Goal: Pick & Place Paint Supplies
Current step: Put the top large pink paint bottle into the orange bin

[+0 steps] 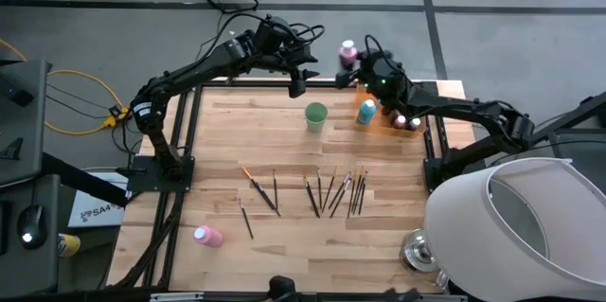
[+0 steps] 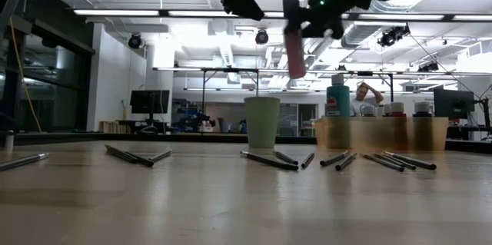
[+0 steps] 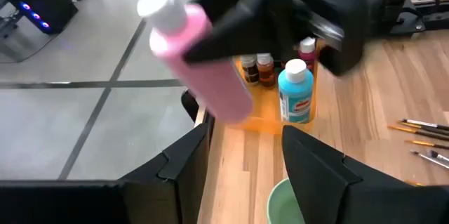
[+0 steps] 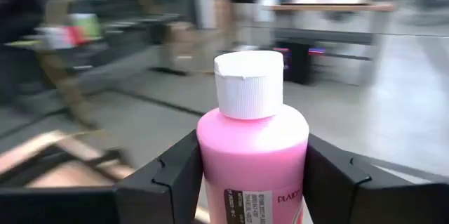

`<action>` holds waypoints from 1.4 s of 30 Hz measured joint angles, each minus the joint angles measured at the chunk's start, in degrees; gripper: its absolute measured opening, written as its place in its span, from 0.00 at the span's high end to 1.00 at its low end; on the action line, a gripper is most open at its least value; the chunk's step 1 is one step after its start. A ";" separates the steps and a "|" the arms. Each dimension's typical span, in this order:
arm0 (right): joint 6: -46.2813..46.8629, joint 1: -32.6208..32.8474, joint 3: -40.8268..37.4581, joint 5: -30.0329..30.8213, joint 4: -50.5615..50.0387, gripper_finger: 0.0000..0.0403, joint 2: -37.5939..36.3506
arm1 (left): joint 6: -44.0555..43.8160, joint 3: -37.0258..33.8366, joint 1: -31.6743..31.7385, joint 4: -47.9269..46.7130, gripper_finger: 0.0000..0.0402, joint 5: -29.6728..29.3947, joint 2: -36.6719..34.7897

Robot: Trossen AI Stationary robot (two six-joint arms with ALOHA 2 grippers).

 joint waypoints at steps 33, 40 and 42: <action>26.06 -1.27 -11.54 24.26 -21.93 0.53 -1.77 | 0.20 -0.09 0.00 -2.60 0.56 -0.20 0.02; 33.74 1.58 -12.56 27.12 -27.93 0.53 -1.73 | 0.19 -0.11 0.00 -3.29 0.56 -0.20 0.02; 36.74 2.25 -12.50 27.60 -30.13 0.53 -1.75 | 0.20 -0.11 0.00 -3.29 0.56 -0.20 0.02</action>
